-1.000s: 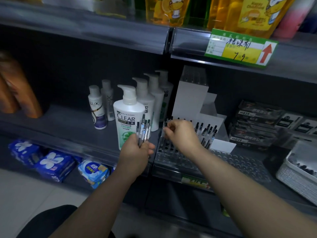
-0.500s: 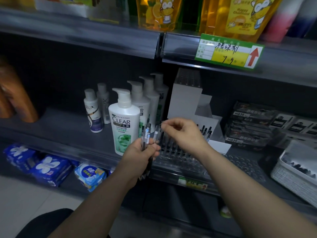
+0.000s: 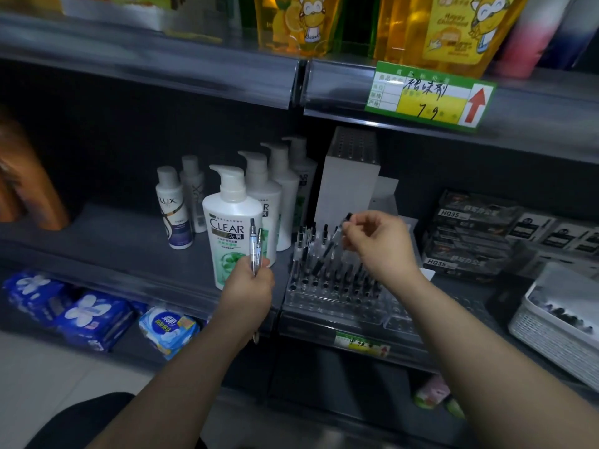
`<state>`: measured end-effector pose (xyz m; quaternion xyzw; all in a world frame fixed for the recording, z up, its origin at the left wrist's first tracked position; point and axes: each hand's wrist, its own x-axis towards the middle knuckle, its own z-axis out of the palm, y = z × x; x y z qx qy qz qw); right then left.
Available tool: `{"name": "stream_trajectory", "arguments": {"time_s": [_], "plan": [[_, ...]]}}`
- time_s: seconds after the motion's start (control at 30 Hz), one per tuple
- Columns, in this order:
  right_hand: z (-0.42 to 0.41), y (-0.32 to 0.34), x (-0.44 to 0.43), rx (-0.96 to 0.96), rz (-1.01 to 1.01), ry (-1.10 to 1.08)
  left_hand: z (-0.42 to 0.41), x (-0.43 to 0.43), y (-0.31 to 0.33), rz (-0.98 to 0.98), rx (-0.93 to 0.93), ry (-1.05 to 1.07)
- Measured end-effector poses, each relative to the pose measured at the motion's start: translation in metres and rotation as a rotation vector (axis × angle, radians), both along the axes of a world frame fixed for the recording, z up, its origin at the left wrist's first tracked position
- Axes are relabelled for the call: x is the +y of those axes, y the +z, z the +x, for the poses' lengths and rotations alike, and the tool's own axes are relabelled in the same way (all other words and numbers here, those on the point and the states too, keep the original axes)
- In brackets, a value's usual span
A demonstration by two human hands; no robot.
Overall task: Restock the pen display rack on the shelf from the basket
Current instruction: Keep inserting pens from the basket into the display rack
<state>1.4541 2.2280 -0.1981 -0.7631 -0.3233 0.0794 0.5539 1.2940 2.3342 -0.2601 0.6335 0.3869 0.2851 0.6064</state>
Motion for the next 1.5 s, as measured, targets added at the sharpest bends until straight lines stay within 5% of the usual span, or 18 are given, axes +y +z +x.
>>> {"name": "stream_trajectory", "arguments": {"time_s": [0.53, 1.07, 1.3, 1.5], "plan": [[-0.017, -0.025, 0.022, -0.462, -0.354, 0.119, -0.004, -0.01, 0.009, 0.055, -0.077, -0.053], [-0.022, -0.012, 0.01, -0.275, -0.242, 0.107, -0.003, -0.014, 0.011, -0.137, -0.199, -0.215], [-0.03, -0.003, 0.001, -0.006, -0.224, 0.361, 0.002, -0.022, 0.007, -0.079, -0.153, -0.32], [-0.022, 0.001, -0.005, 0.076, -0.177, 0.267, 0.002, -0.018, 0.004, -0.032, -0.122, -0.218]]}}
